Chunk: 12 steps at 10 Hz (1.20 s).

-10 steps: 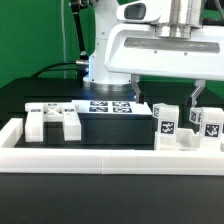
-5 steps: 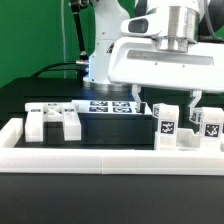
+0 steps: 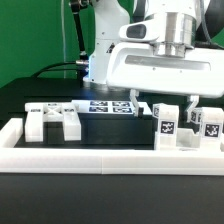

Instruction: Assemble chair

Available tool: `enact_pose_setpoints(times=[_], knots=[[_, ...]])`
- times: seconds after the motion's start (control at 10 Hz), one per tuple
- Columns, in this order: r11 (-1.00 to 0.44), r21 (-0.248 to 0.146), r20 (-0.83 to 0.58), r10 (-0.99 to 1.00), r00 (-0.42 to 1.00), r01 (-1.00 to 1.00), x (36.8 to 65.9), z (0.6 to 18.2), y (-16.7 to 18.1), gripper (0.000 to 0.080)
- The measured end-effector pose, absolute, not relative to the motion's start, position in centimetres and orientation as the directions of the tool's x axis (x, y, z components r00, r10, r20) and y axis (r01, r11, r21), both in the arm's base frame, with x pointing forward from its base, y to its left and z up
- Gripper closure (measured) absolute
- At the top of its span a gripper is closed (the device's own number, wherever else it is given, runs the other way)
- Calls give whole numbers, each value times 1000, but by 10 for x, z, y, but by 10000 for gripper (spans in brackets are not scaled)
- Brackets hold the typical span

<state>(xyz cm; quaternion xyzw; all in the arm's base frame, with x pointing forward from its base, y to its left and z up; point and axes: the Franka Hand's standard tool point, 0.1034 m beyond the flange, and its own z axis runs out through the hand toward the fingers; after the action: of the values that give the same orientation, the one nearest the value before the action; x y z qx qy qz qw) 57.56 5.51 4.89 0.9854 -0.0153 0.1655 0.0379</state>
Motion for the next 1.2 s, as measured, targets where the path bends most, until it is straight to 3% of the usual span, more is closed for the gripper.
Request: enact_pose_setpoints(times=[0.5,0.9,1.0,1.1,1.2], knots=[[-996,90,293,4,956,-24,567,22,59,151],[-995,96,280,11,960,-16,564,13,60,151],[-995,96,280,12,960,-16,564,13,60,283],[-995,96,280,12,960,-16,564,13,60,283],[-995,96,282,12,959,-16,564,14,60,428]])
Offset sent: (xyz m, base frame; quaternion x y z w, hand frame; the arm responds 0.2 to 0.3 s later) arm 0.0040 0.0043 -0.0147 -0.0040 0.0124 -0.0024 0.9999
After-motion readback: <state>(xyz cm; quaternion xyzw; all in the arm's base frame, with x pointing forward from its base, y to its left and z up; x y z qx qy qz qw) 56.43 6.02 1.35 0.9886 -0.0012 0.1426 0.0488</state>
